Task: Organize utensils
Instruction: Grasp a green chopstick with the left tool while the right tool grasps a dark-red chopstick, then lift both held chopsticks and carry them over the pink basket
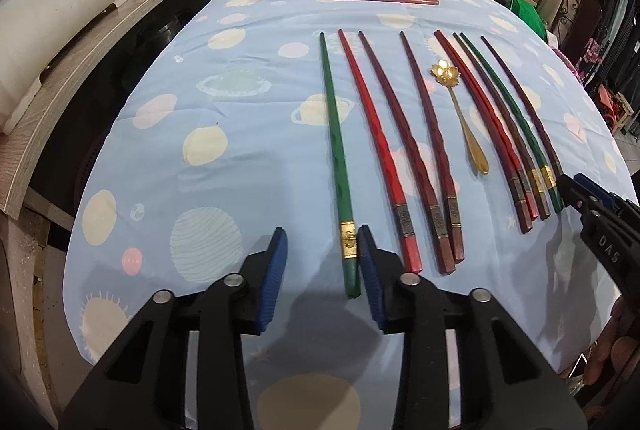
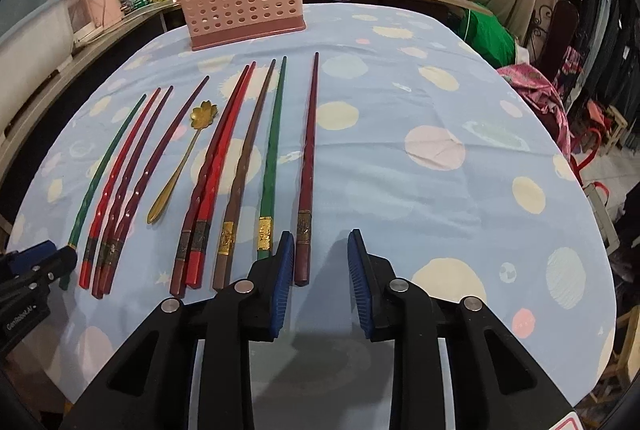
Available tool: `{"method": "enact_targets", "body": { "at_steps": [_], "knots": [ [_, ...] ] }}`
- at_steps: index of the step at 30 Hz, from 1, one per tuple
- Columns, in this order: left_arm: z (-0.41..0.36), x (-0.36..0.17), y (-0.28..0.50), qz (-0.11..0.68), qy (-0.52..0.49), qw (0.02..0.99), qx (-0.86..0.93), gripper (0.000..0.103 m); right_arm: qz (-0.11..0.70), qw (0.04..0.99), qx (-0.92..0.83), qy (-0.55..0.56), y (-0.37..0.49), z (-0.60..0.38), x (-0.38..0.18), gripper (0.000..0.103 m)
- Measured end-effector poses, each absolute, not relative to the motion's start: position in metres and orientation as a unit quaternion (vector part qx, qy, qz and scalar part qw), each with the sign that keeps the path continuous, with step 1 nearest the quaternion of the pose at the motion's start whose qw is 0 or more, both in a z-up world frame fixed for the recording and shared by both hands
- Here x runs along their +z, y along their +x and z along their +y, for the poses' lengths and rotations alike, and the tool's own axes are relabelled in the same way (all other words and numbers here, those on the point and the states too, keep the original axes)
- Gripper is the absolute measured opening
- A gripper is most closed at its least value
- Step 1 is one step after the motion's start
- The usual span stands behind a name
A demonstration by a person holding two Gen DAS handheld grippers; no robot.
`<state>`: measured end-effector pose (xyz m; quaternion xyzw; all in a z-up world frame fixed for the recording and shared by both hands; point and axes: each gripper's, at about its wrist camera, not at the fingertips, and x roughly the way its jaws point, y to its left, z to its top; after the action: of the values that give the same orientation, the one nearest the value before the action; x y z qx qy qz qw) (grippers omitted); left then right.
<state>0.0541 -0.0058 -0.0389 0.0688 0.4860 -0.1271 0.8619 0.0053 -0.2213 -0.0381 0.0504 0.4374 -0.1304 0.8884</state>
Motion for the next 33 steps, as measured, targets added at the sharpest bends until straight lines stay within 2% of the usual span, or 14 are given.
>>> {"method": "enact_targets", "body": {
  "at_steps": [3, 4, 15, 23, 33],
  "knots": [
    [-0.006, -0.038, 0.052, 0.484, 0.069, 0.862, -0.134, 0.014, 0.437, 0.89, -0.121, 0.047, 0.003, -0.219, -0.038, 0.007],
    [-0.006, -0.038, 0.052, 0.485, 0.068, 0.861, -0.136, 0.007, 0.439, 0.889, -0.12, 0.046, 0.002, -0.219, -0.037, 0.007],
    [0.008, -0.004, 0.047, 0.479, 0.041, 0.864, -0.149, 0.007, 0.428, 0.893, -0.104, 0.094, -0.014, -0.237, 0.002, 0.007],
    [0.02, 0.069, 0.073, 0.434, 0.01, 0.888, -0.154, 0.007, 0.369, 0.918, -0.092, 0.114, 0.003, -0.26, 0.075, 0.007],
    [0.013, 0.155, 0.154, 0.365, 0.001, 0.921, -0.14, 0.007, 0.307, 0.942, -0.063, 0.118, 0.074, -0.286, 0.148, 0.007]
  ]
}}
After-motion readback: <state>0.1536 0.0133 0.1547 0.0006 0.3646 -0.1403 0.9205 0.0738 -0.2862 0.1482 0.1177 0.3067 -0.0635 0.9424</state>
